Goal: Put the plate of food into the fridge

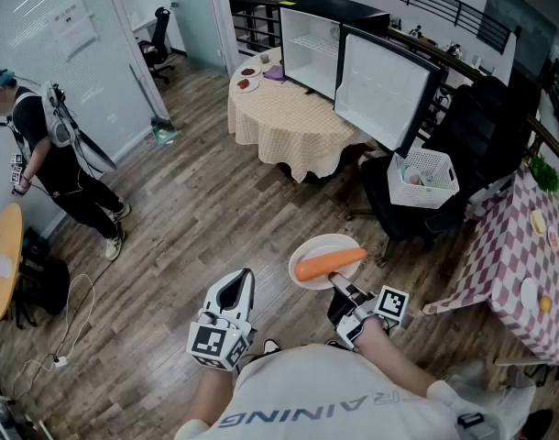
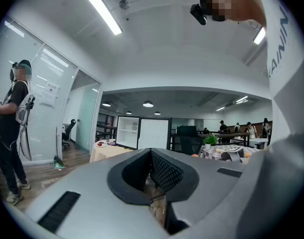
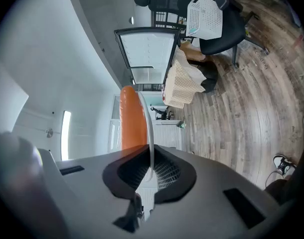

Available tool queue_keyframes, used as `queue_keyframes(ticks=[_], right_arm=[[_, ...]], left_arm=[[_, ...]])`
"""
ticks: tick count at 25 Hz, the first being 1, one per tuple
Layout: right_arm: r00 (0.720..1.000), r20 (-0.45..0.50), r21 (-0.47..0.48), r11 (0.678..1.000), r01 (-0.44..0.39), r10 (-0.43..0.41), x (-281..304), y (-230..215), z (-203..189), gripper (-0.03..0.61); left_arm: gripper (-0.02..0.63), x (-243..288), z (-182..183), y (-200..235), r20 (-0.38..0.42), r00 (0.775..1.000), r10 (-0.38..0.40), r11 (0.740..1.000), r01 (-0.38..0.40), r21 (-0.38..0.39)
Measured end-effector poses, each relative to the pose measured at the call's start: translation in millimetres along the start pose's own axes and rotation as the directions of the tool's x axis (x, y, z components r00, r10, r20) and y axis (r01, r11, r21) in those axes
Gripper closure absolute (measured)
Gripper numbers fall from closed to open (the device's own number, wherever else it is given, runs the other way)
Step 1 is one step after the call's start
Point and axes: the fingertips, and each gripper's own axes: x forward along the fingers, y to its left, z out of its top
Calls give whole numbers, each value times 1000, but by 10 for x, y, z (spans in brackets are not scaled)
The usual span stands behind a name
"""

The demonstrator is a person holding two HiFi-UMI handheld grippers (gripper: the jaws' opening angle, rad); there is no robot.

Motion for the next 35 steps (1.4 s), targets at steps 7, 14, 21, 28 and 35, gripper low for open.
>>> queue_keyframes(ticks=[7,14,21,28,35], right_arm=[[1000,-17,-15,1000,-8,7,-23,28,-44,545],[1000,-18,-38,999,-5,5,-77,35,-104,545],[1000,11,-37,999,-5,6,-46,47,-94,545],[1000,5,-19,1000,5,-5,169,8,-338,545],[999,39,-28,999,-35,36,461,55,-651,545]], left_arm=[[604,-48,-36,-43,-8,1000,9,1000,-9,-9],[604,-88,-95,-87,-17,1000,2,1000,-2,-20],[604,-103,-122,-60,-30,999,-16,999,15,-29],[604,-257,-129,213,-31,999,-15,999,14,-35],[604,-519,-235,643,-39,999,-13,999,12,-31]])
